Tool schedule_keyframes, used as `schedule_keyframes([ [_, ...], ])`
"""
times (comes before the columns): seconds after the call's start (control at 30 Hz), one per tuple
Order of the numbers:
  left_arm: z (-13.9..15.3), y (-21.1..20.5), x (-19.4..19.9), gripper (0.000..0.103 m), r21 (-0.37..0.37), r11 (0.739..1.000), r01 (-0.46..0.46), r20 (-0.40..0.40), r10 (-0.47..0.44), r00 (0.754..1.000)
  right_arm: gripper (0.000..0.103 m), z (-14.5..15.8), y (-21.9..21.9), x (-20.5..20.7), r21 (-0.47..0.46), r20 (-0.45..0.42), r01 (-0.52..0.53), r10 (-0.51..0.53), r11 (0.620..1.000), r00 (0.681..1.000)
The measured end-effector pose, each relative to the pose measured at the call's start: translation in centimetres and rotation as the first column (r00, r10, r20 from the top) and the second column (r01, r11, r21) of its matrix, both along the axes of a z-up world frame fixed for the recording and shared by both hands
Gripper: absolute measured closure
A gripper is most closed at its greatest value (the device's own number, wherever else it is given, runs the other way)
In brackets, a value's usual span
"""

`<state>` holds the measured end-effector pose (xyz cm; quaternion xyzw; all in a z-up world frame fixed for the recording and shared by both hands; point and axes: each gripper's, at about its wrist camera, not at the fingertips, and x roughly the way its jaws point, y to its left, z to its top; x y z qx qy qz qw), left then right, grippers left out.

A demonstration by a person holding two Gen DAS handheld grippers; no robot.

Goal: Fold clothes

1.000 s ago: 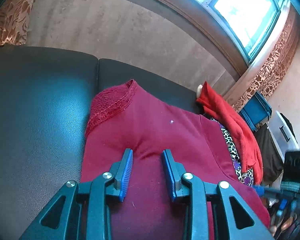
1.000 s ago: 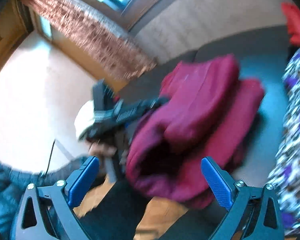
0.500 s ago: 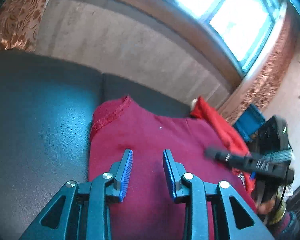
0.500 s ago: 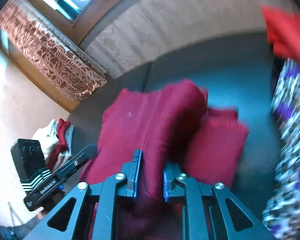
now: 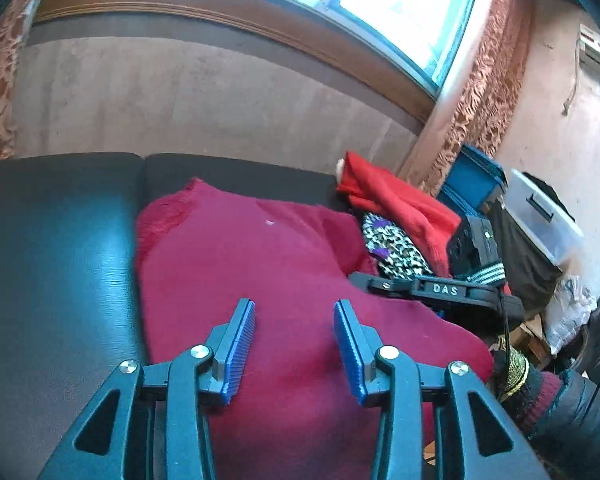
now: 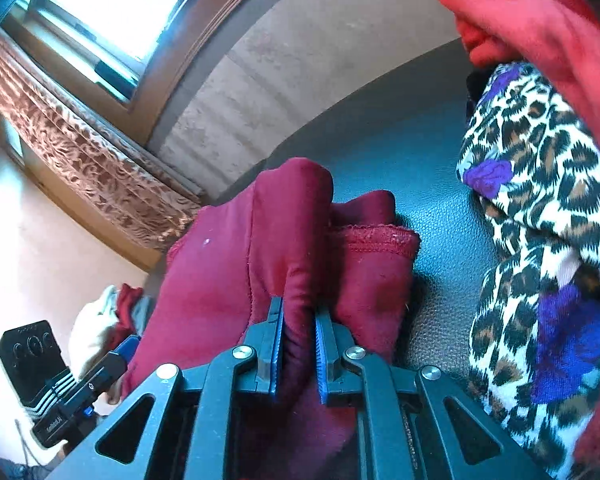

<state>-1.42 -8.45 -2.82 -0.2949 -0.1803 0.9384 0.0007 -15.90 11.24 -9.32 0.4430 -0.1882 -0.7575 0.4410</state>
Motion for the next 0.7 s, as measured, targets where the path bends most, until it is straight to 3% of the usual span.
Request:
schedule_keyframes([
  [0.07, -0.2, 1.7, -1.1, 0.063, -0.033, 0.998, 0.058, 0.020, -0.058, 0.998, 0.091, -0.1, 0.3, -0.5, -0.021, 0.023, -0.004, 0.004, 1.000, 1.000],
  [0.2, -1.8, 5.6, -3.7, 0.063, -0.185, 0.974, 0.133, 0.104, -0.115, 0.988, 0.090, -1.4, 1.1, -1.2, -0.123, 0.111, -0.024, 0.037, 0.992, 0.993],
  [0.3, -1.4, 4.5, -4.4, 0.065, -0.109, 0.984, 0.138, 0.132, -0.123, 0.984, 0.089, -0.7, 1.8, -0.7, -0.107, 0.097, -0.034, 0.045, 0.994, 0.994],
  [0.37, -1.2, 3.6, -4.2, 0.069, -0.080, 0.986, 0.148, 0.146, -0.136, 0.980, 0.083, 0.3, 2.2, -0.6, -0.097, 0.099, -0.038, 0.048, 0.995, 0.994],
  [0.43, -1.1, 3.0, -4.1, 0.069, -0.063, 0.984, 0.167, 0.156, -0.156, 0.975, 0.064, 1.7, 4.3, 0.0, -0.115, 0.092, -0.036, 0.047, 0.993, 0.995],
  [0.47, -1.0, 2.8, -4.1, 0.069, -0.057, 0.983, 0.175, 0.164, -0.164, 0.973, 0.045, 2.3, 5.3, 0.7, -0.133, 0.075, -0.053, 0.063, 0.990, 0.995],
  [0.5, -0.9, 2.6, -4.3, 0.069, -0.050, 0.982, 0.182, 0.176, -0.171, 0.969, 0.035, 3.0, 6.7, 1.8, -0.153, 0.054, -0.091, 0.100, 0.984, 0.993],
  [0.57, -0.2, 2.4, -4.5, 0.073, -0.031, 0.981, 0.194, 0.190, -0.185, 0.964, 0.023, 3.8, 8.2, 3.8, -0.181, 0.049, -0.198, 0.210, 0.963, 0.977],
  [0.6, 0.3, 2.2, -4.7, 0.074, -0.018, 0.980, 0.200, 0.186, -0.194, 0.963, 0.013, 4.4, 8.6, 5.2, -0.164, 0.040, -0.267, 0.277, 0.950, 0.960],
  [0.7, 1.9, 1.8, -5.4, 0.074, -0.020, 0.977, 0.211, 0.153, -0.205, 0.967, 0.002, 5.6, 8.2, 8.4, -0.068, -0.001, -0.407, 0.408, 0.911, 0.913],
])
